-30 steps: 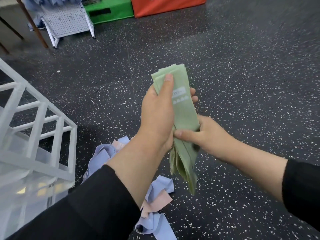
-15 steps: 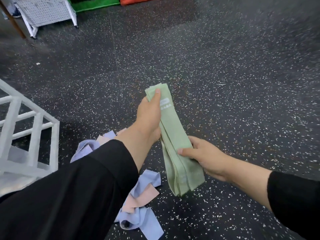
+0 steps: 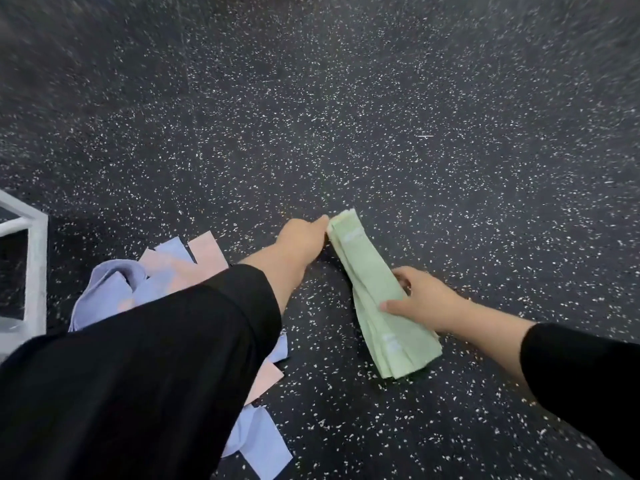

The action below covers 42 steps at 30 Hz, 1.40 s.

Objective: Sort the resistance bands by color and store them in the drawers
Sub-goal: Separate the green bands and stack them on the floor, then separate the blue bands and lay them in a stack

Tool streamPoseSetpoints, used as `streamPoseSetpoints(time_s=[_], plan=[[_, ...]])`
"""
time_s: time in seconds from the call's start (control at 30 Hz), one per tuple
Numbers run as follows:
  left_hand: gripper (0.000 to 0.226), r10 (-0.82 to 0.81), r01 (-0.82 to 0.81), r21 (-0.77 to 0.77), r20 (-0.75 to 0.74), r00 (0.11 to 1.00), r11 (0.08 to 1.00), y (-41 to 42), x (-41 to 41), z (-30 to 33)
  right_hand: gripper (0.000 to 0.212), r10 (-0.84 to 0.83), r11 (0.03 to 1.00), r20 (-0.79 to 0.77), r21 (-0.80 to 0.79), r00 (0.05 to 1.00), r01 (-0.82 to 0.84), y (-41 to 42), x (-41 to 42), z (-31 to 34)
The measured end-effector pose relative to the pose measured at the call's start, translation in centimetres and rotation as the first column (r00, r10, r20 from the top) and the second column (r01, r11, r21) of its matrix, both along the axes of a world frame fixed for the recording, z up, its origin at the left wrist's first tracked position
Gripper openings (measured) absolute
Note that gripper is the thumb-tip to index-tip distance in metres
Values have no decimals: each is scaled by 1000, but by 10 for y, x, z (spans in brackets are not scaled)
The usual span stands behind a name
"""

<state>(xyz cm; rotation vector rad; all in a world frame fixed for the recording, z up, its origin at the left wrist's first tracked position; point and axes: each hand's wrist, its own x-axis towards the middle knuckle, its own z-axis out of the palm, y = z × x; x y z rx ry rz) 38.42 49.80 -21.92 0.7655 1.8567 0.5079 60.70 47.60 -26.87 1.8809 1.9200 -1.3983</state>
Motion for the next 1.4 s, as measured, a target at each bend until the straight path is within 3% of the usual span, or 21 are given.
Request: streamPoseSetpoints(time_s=[0.03,0.07,0.2,0.3,0.4,0.47,0.6,0.73,0.87,0.97,1.03,1.1,1.17,1.2,1.3,1.4], plan=[[64,-94,96,5,-146,985,995,-10,0,-11,78,114,989,180,76,977,-129,3,2,-8],[58,-166,173,18,-199,966,985,-24,5,-22,83,173,967,276,134,945,-216,4,3,-15],[36,-392,394,23,-80,917,919,-88,46,-60,76,260,874,415,282,872,-395,-1,-5,-23],[45,-468,468,12,-11,884,884,-110,63,-61,59,391,730,550,303,738,-612,-7,-17,-17],[55,-460,459,15,15,888,888,-110,50,-51,51,409,734,594,237,693,-636,-9,-28,-8],[56,-432,435,57,-64,900,899,-111,28,-41,52,410,688,633,257,656,-679,-9,-36,1],[44,-299,346,126,-294,908,930,-131,-30,-26,53,505,562,537,389,676,-729,-18,-77,24],[37,-270,368,130,-467,842,921,-188,-82,-25,55,712,531,418,205,564,-822,-36,-139,28],[37,-235,381,114,-617,751,918,-240,-124,-23,51,802,444,394,109,449,-889,-59,-203,31],[48,-253,366,54,-627,737,929,-261,-145,-24,50,753,562,310,159,581,-812,-68,-242,32],[53,-365,430,-31,-587,723,902,-268,-151,-26,52,661,691,219,194,717,-696,-67,-262,28],[49,-455,488,-90,-537,710,868,-274,-153,-28,51,591,777,172,139,788,-614,-64,-278,25],[44,-479,514,-83,-510,714,854,-281,-155,-31,20,466,867,130,130,875,-481,-61,-287,14],[43,-471,512,-65,-503,724,857,-283,-156,-33,14,389,901,113,161,914,-404,-60,-288,9],[44,-416,477,9,-474,776,879,-286,-159,-43,41,245,944,72,207,967,-255,-65,-287,-9],[53,-371,440,60,-446,815,896,-289,-157,-49,27,63,984,-96,173,993,-45,-79,-283,2]])
